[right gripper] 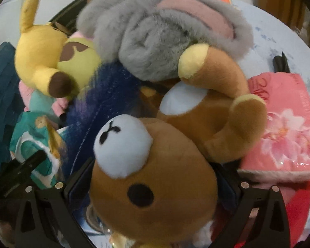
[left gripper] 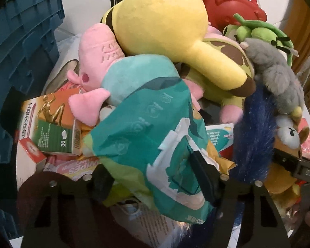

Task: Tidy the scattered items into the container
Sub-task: 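Close left gripper on the teal wet-wipes pack, then close right gripper on the brown bear plush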

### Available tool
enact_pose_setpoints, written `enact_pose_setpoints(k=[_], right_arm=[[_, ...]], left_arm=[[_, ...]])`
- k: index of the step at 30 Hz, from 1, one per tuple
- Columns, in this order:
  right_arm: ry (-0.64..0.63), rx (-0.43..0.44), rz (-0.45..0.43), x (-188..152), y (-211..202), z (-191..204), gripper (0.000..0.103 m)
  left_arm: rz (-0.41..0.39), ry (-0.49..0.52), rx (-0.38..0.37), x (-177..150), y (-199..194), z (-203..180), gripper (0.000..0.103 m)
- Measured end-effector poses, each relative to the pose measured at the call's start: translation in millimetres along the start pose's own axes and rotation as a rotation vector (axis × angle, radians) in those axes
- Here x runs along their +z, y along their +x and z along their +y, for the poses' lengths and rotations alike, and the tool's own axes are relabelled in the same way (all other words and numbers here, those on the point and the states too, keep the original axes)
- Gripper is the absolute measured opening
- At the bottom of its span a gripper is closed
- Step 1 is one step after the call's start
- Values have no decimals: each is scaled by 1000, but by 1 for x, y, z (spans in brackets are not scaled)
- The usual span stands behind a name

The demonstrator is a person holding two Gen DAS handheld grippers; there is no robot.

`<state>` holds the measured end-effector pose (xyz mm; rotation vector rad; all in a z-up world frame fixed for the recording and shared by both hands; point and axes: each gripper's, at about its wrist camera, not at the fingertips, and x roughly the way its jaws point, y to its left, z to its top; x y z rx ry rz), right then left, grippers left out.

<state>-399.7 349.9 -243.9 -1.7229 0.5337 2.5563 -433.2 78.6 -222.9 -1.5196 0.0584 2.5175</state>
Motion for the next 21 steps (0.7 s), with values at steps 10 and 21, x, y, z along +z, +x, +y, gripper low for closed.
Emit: enact_pose_setpoints(k=[10, 21], right_arm=[[-4, 31, -40, -19, -9, 2, 98], [-58, 75, -168, -38, -81, 25, 98]], left_arm=[[-35, 14, -52, -19, -24, -12, 43], [-91, 50, -77, -22, -68, -12, 31]])
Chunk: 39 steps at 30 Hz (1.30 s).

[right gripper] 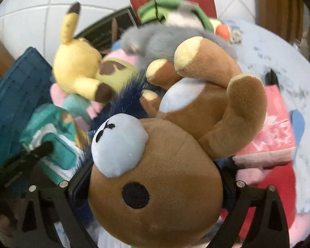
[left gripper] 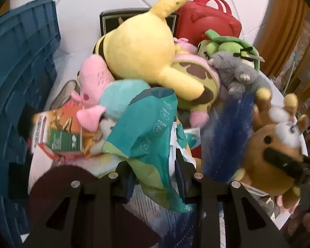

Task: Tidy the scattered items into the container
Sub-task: 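Close right gripper on the brown bear plush, then lift the wet-wipes pack and bear plush and carry them over the crate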

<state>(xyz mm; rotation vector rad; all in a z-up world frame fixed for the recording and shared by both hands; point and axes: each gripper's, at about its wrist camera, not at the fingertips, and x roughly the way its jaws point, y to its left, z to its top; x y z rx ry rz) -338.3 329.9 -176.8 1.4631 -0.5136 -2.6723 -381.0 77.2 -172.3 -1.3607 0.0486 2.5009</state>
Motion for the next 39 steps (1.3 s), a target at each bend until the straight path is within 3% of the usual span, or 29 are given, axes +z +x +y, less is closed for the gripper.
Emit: enact_pose_setpoints(k=[9, 17, 24, 32, 37, 39], right_arm=[[-101, -5, -128, 15, -61, 29, 98], [-233, 35, -216, 42, -101, 88, 98], [-365, 126, -294, 64, -135, 158, 98], [-548, 325, -347, 78, -162, 293, 98], [-610, 495, -363, 71, -172, 389, 98], [-629, 547, -355, 65, -171, 425, 98]], left_arm=[[-133, 4, 32, 13, -68, 1, 31], [-275, -12, 91, 31, -145, 16, 31], [-419, -57, 199, 42, -224, 50, 31], [-490, -165, 383, 38, -311, 144, 31], [-465, -259, 514, 18, -342, 223, 31], [-451, -292, 533, 11, -349, 249, 31]])
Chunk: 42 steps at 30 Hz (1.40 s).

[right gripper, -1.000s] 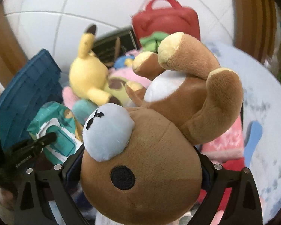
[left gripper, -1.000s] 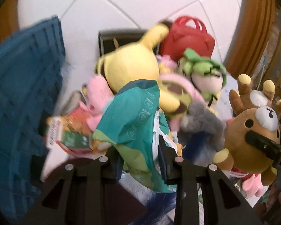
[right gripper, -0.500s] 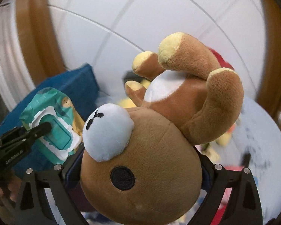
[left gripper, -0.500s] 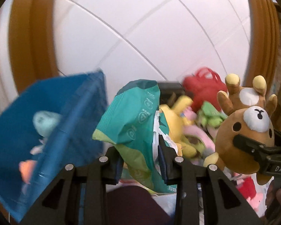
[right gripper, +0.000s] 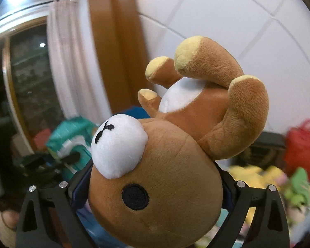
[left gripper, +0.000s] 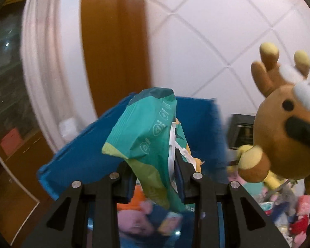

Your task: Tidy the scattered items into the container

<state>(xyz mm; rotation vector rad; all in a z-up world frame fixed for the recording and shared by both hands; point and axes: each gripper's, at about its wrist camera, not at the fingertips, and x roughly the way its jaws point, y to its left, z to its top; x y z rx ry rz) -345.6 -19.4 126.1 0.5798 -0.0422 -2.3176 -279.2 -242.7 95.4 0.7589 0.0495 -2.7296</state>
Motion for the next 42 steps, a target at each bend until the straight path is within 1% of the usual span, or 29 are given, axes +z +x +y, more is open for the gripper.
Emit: enact_pose_setpoints(k=[3, 6, 7, 9, 13, 15, 16, 17, 19, 20, 22, 24, 27, 33, 36, 39, 42], right_arm=[[-18, 46, 11, 10, 33, 38, 98], [-27, 83, 39, 12, 60, 65, 98], [-45, 75, 53, 10, 72, 76, 98], [-69, 54, 77, 4, 77, 94, 98], [-79, 32, 136, -8, 98, 99, 99], [-91, 14, 166, -14, 107, 99, 100], [-96, 13, 175, -16, 108, 98, 102], [-94, 8, 179, -19, 110, 98, 103], [-86, 0, 186, -22, 113, 98, 103], [-90, -9, 185, -24, 111, 98, 103], [-107, -42, 178, -25, 108, 97, 103], [-105, -54, 181, -21, 116, 98, 103], [-94, -76, 186, -26, 108, 92, 103], [-84, -121, 199, -39, 85, 83, 103], [-66, -133, 184, -50, 60, 74, 103], [-46, -161, 171, -65, 28, 61, 103], [-21, -209, 163, -84, -10, 45, 103]], left_arm=[[19, -24, 50, 1, 13, 43, 31], [33, -34, 64, 0, 25, 66, 31], [41, -35, 65, 0, 29, 73, 31], [56, -37, 65, -1, 36, 85, 31], [93, -47, 49, -8, 54, 98, 31], [105, -47, 43, -11, 59, 101, 39], [119, -50, 28, -13, 62, 101, 52], [126, -51, 22, -14, 64, 101, 75], [116, -45, 33, -18, 65, 100, 96], [107, -34, 47, -19, 65, 99, 99], [114, -23, 41, -22, 65, 91, 99], [122, -26, 33, -24, 68, 92, 99], [128, -32, 18, -29, 70, 92, 99], [113, -40, -20, -38, 48, 74, 99], [99, -35, -44, -45, 29, 61, 99], [81, -25, -72, -56, 5, 39, 99], [82, -10, -111, -70, -16, 15, 99]])
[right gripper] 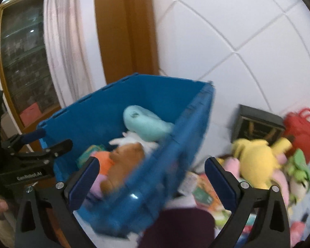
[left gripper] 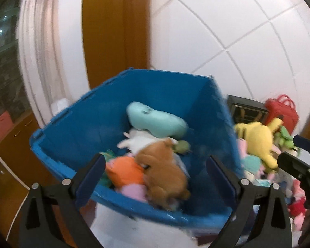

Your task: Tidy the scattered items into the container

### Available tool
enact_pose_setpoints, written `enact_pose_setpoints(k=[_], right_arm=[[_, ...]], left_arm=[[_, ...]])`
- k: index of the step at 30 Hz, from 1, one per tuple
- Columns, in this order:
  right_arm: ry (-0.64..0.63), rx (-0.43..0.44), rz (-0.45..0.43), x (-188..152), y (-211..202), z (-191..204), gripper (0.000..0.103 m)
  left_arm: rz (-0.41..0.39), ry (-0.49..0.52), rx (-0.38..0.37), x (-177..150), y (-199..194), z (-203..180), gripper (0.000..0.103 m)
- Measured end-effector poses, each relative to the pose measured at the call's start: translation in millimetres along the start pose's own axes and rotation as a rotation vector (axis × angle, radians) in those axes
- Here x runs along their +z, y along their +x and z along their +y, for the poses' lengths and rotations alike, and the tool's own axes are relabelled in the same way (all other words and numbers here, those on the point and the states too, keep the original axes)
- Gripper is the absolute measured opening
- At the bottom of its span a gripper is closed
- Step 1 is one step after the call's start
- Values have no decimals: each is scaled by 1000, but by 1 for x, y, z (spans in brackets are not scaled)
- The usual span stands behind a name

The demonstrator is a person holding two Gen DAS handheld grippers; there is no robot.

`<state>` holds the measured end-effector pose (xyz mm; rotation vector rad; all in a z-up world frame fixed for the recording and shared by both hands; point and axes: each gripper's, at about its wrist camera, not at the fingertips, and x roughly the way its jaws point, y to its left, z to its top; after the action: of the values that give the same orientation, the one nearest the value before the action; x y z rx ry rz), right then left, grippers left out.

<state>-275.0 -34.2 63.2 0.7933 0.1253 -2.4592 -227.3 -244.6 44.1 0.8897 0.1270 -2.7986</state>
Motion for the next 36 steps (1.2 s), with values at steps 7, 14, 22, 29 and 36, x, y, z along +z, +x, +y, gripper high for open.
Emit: enact_pose_setpoints(k=[7, 14, 22, 29, 36], right_arm=[[73, -112, 7, -69, -74, -51, 103], [129, -191, 32, -128, -134, -71, 103], [192, -266, 30, -158, -167, -71, 103], [229, -350, 21, -169, -177, -68, 103], [245, -408, 30, -176, -180, -69, 103]], left_arm=[[15, 17, -60, -52, -45, -62, 99], [45, 51, -149, -93, -85, -105, 99], [61, 97, -192, -108, -98, -112, 99], [68, 136, -202, -114, -100, -109, 99], [77, 167, -231, -117, -95, -112, 99]])
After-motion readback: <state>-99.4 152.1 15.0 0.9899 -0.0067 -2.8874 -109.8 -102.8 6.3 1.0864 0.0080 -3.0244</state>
